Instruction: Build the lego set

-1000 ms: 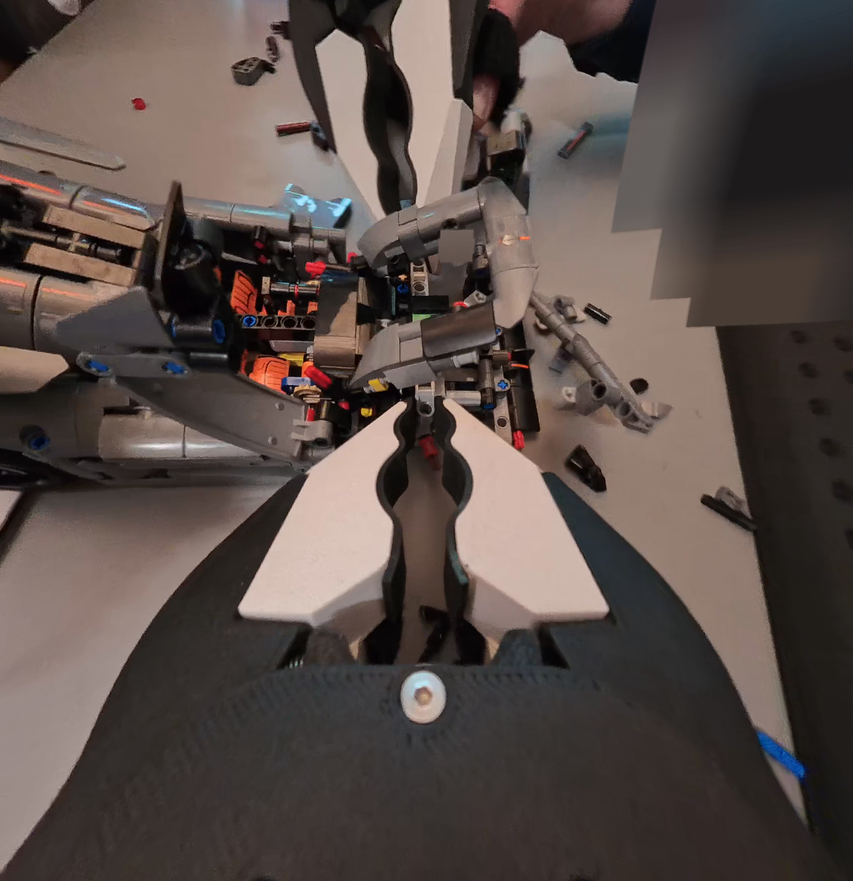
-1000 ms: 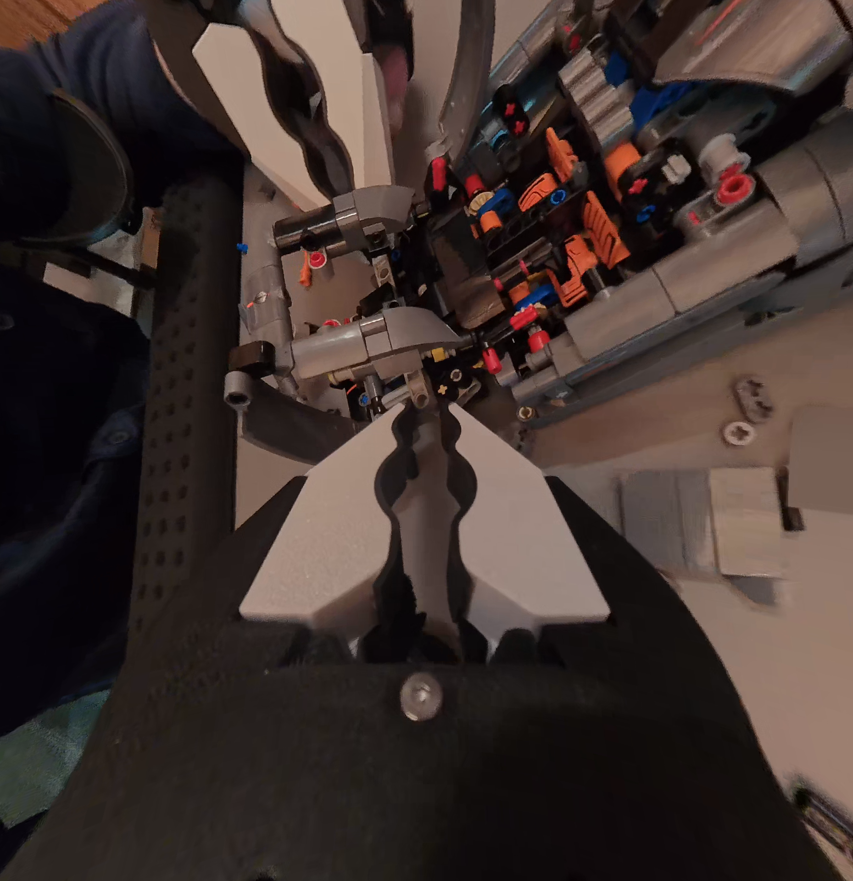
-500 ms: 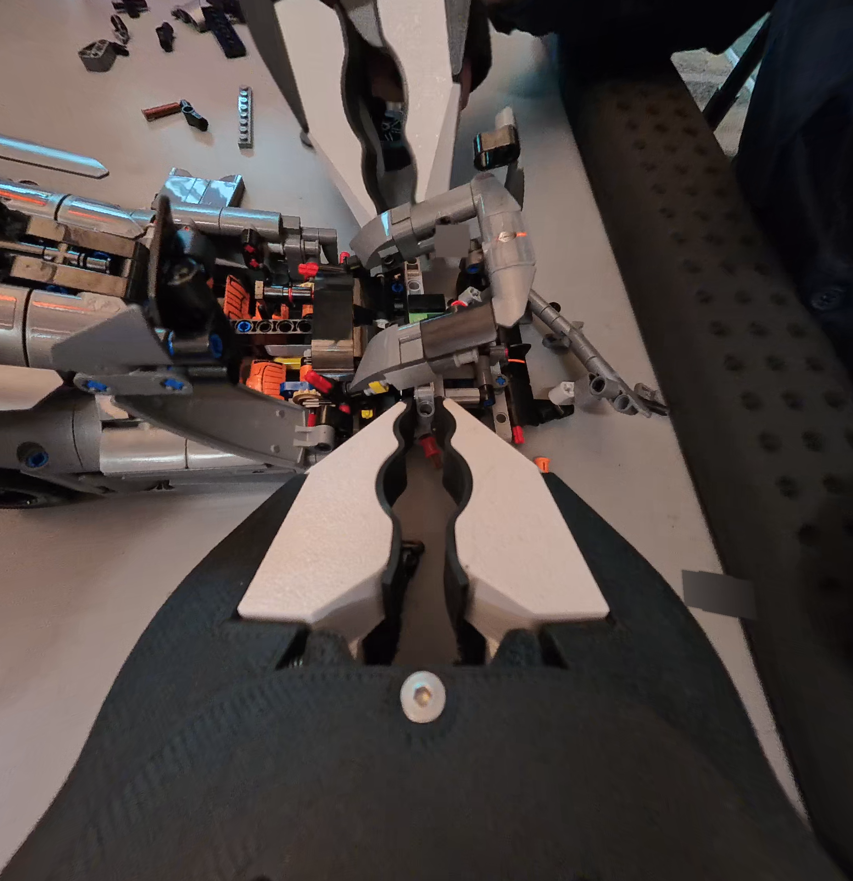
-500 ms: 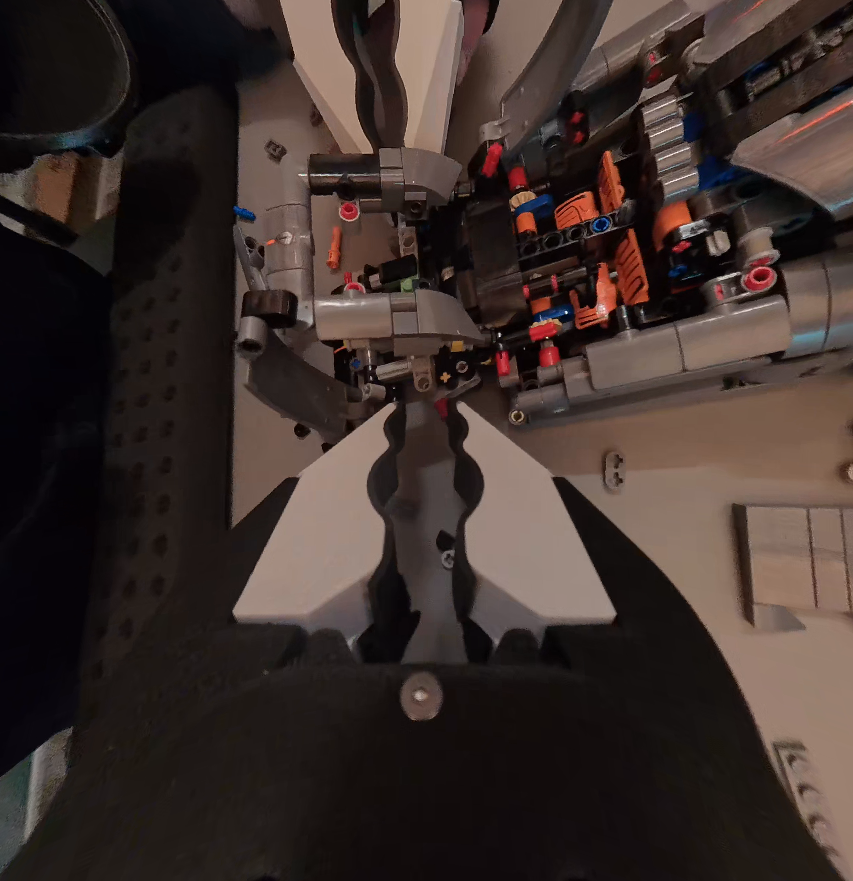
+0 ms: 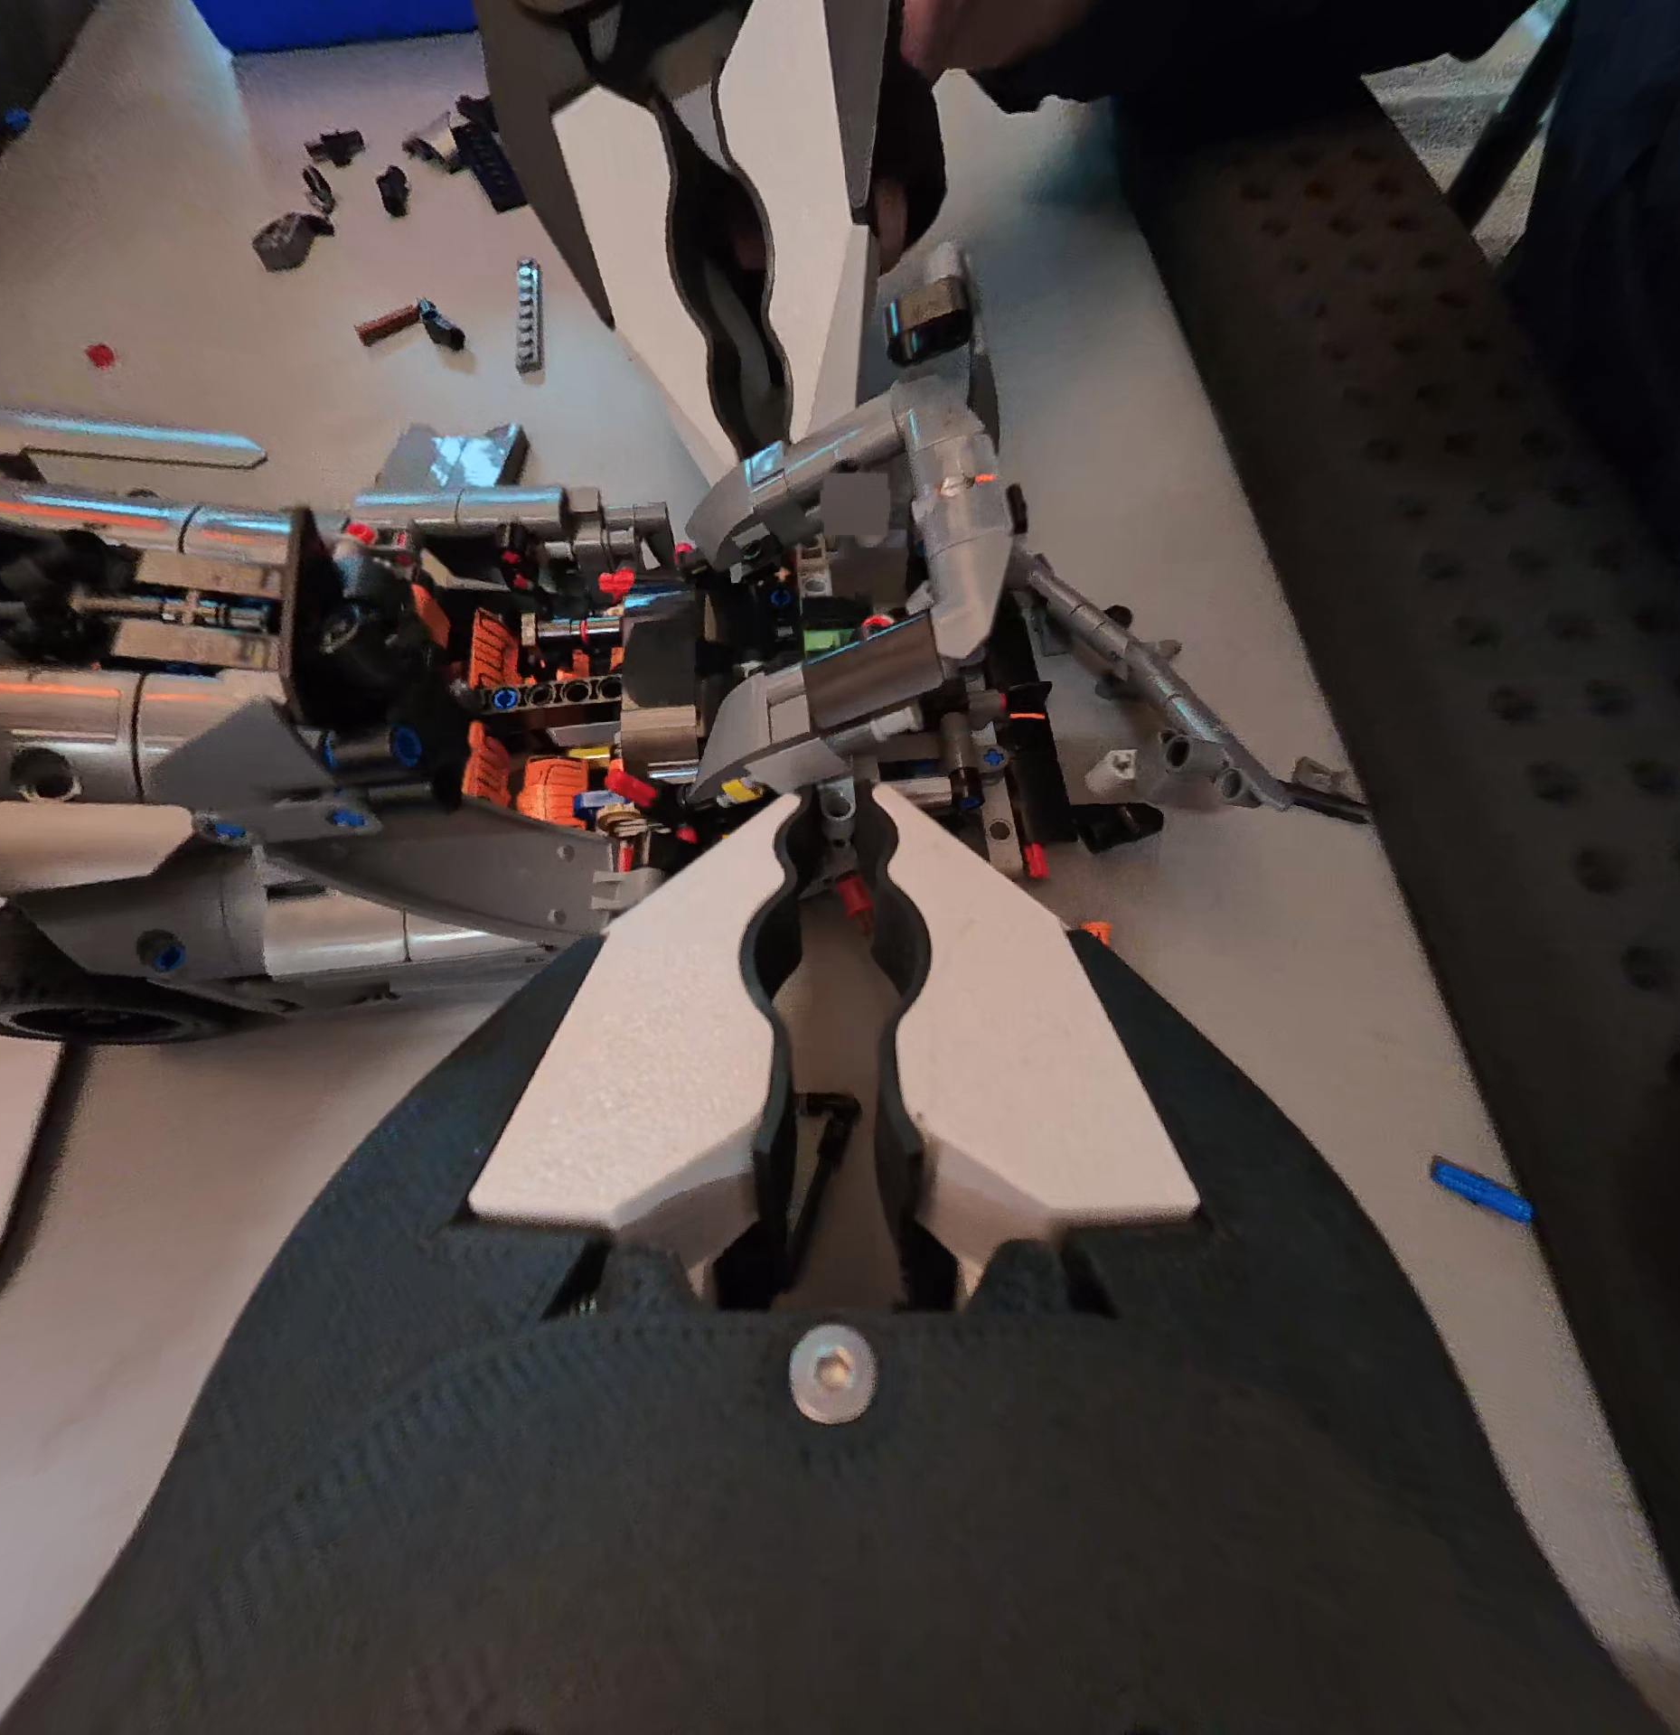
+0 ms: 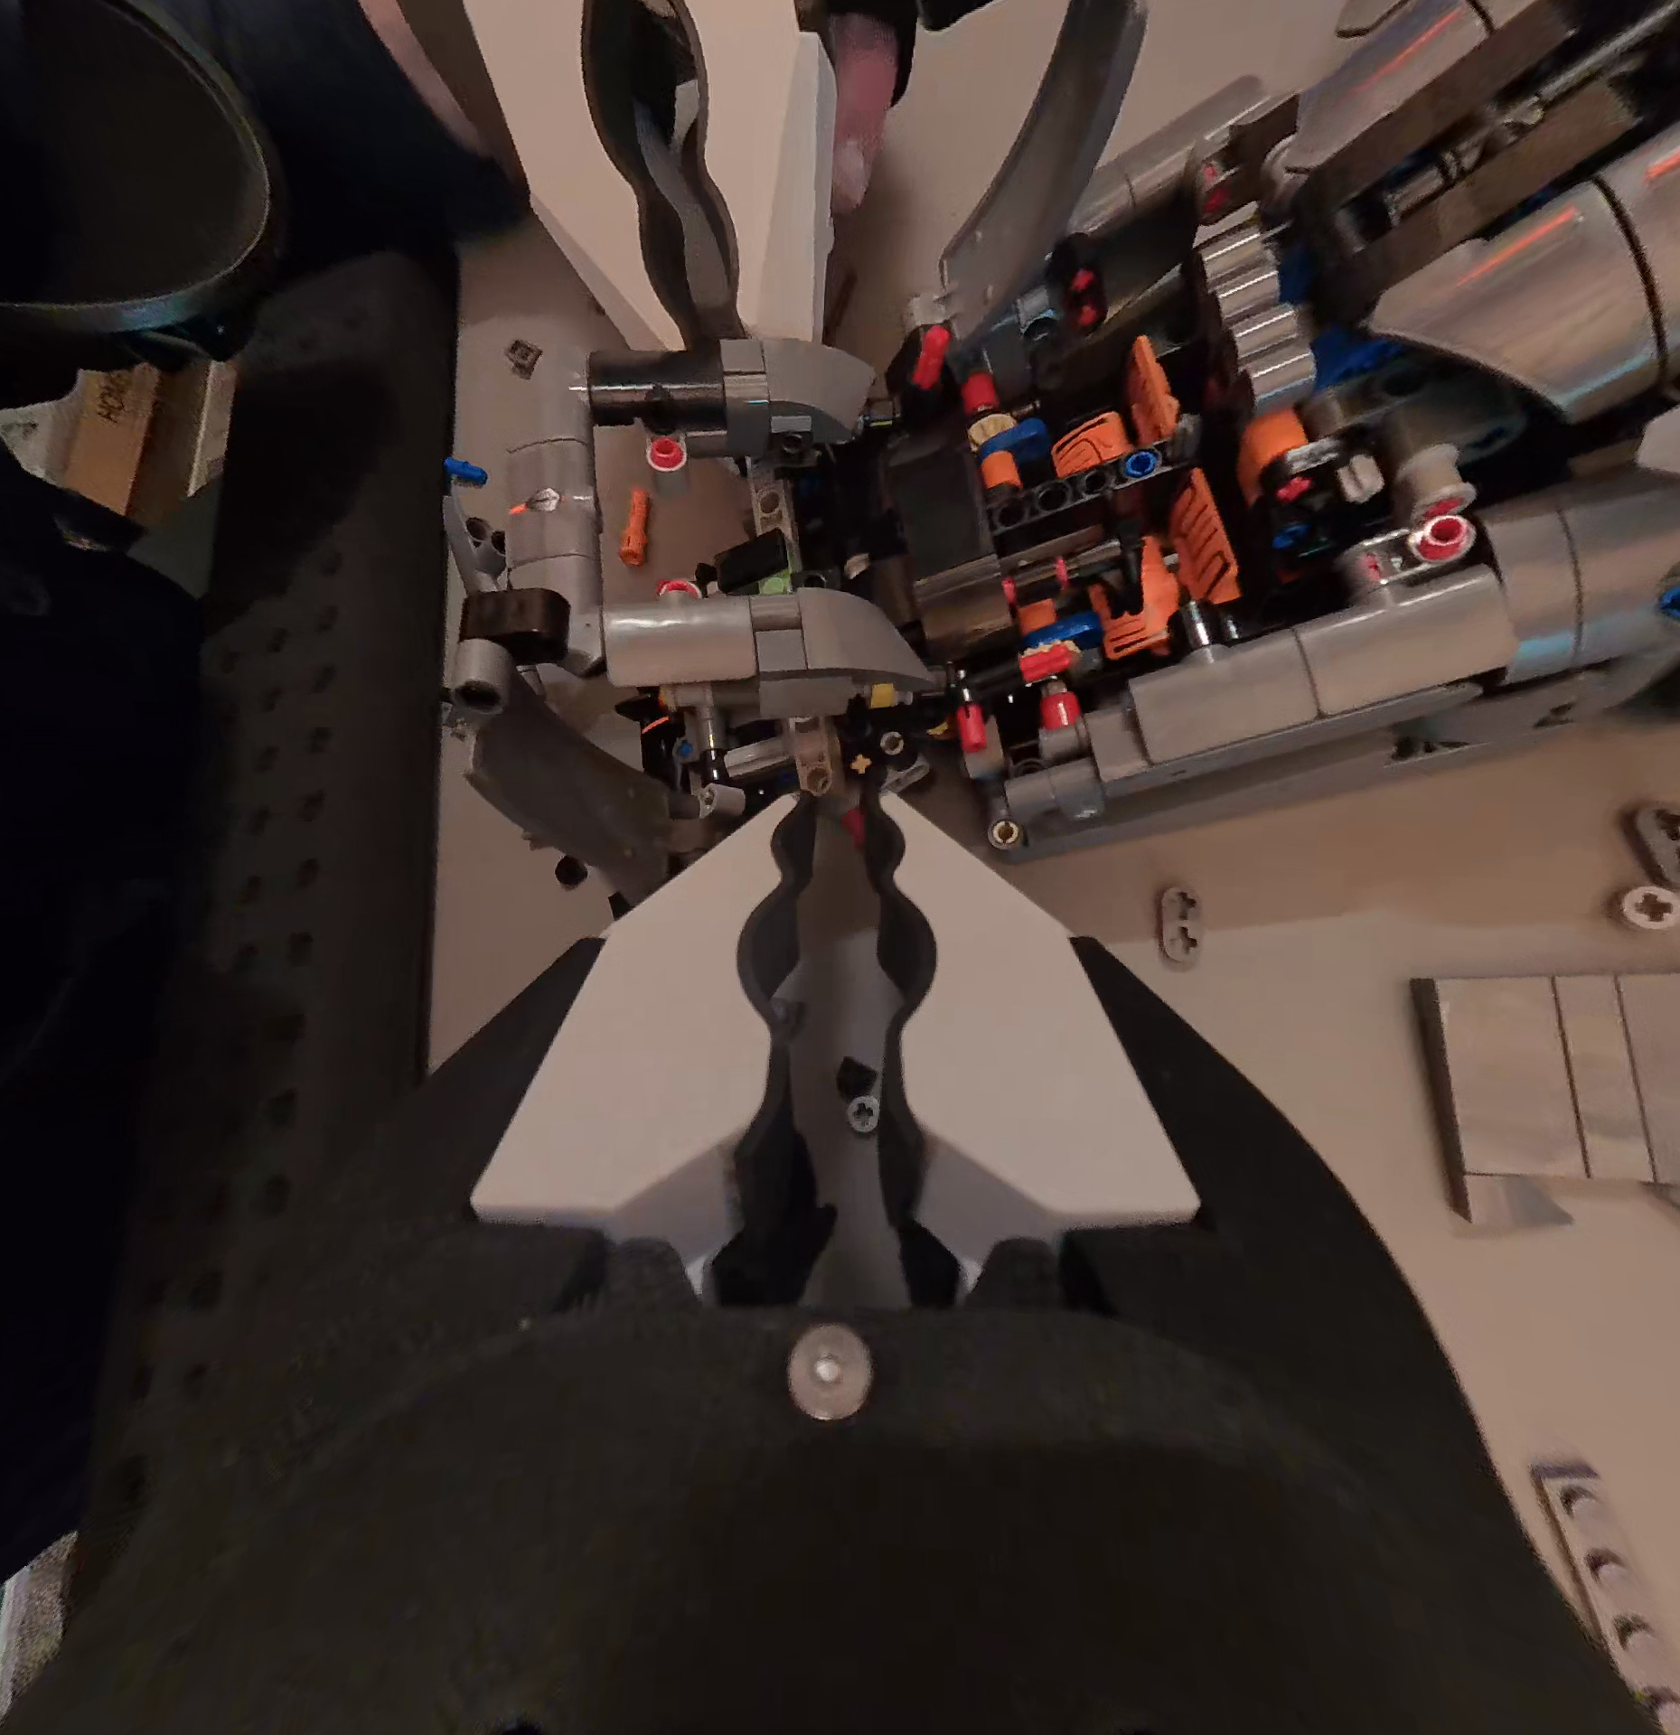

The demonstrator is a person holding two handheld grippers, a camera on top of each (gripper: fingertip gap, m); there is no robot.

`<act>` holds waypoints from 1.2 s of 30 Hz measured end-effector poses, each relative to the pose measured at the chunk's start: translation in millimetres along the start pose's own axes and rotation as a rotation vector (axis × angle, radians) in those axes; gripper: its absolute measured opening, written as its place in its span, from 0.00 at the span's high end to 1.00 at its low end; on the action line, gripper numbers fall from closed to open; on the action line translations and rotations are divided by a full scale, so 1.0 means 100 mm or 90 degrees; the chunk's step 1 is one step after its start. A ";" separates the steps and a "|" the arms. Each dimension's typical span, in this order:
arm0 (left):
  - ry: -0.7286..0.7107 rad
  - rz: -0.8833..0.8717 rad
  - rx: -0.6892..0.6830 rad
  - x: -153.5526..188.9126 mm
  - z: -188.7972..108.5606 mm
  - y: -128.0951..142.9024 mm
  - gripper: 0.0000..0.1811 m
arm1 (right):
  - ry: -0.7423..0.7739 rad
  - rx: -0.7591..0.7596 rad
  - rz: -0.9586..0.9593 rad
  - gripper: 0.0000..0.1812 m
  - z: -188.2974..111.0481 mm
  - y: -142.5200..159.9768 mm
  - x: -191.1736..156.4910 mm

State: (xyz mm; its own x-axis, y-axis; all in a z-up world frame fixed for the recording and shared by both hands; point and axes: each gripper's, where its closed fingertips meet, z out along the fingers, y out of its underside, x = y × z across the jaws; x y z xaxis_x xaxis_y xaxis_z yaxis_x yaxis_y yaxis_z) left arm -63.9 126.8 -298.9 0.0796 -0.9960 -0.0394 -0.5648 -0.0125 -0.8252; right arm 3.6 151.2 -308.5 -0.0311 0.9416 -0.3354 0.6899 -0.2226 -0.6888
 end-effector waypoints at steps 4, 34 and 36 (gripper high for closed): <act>-0.042 0.049 -0.026 -0.02 0.02 0.00 0.98 | 0.000 0.002 -0.005 0.98 -0.02 -0.01 0.01; -0.093 0.060 -0.044 -0.11 0.09 0.03 0.97 | -0.005 0.034 0.045 0.97 -0.04 -0.06 0.06; -0.092 0.057 -0.044 -0.11 0.09 0.03 0.97 | -0.017 0.037 0.062 0.95 -0.05 -0.06 0.06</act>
State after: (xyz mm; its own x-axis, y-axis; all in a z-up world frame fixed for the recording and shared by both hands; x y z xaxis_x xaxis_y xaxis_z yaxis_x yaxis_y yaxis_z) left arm -59.0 138.2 -306.4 0.1414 -0.9703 -0.1962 -0.6296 0.0648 -0.7742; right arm 2.3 159.2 -303.1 0.0140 0.9078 -0.4192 0.6470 -0.3279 -0.6884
